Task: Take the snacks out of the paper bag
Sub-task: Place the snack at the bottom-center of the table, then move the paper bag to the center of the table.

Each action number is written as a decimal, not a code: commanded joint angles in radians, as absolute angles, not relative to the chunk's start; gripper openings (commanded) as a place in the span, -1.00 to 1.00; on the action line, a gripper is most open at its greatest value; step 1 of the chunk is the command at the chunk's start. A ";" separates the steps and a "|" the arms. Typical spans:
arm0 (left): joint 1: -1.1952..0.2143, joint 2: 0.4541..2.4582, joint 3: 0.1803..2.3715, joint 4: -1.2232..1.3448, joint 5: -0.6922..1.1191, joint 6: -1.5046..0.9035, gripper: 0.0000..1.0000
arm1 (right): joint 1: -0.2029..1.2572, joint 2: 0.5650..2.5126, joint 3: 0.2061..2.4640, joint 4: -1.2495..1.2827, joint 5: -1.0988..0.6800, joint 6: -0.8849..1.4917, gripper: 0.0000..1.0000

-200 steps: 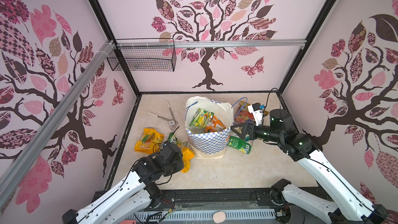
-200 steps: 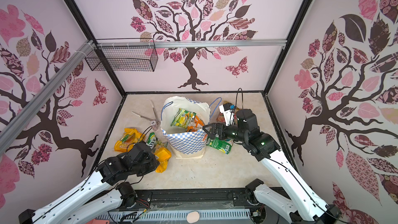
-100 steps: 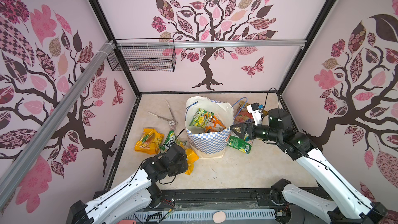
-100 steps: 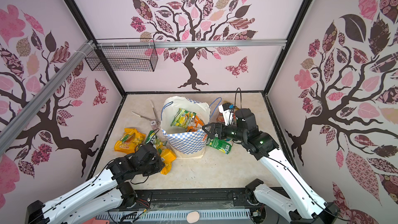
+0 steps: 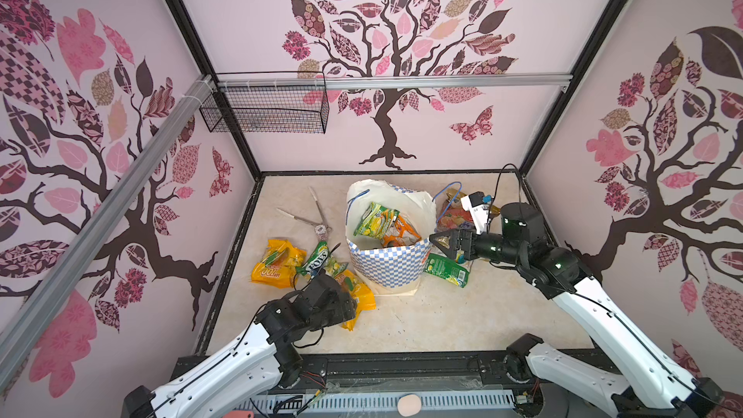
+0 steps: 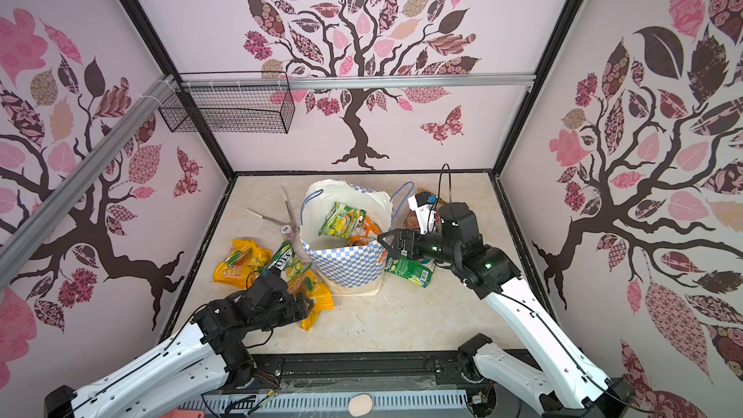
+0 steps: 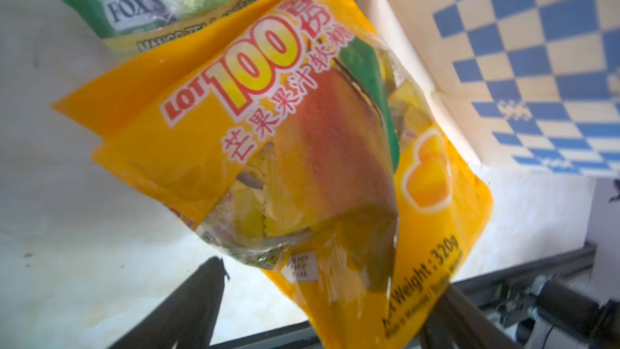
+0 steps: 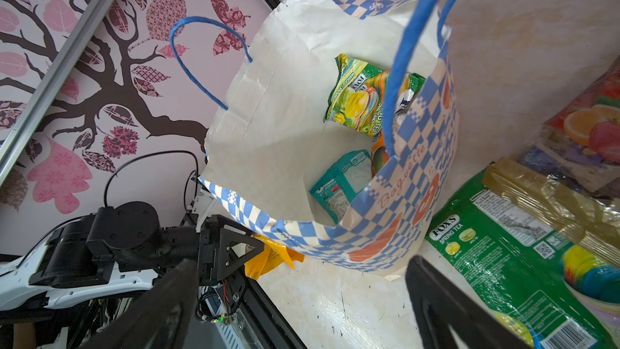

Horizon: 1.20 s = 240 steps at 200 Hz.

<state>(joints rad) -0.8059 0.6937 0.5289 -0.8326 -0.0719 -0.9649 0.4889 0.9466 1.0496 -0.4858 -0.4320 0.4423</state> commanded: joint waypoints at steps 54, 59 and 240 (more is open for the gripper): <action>-0.805 0.671 0.829 -0.901 -0.417 -0.756 0.96 | 0.493 0.916 1.063 -0.485 -0.441 0.445 0.99; -0.805 0.666 0.842 -0.889 -0.437 -0.738 0.95 | 0.493 0.915 1.063 -0.486 -0.440 0.444 0.99; -0.798 1.375 1.731 -0.626 -0.230 -0.211 0.87 | 0.493 0.900 1.060 -0.514 -0.414 0.401 0.99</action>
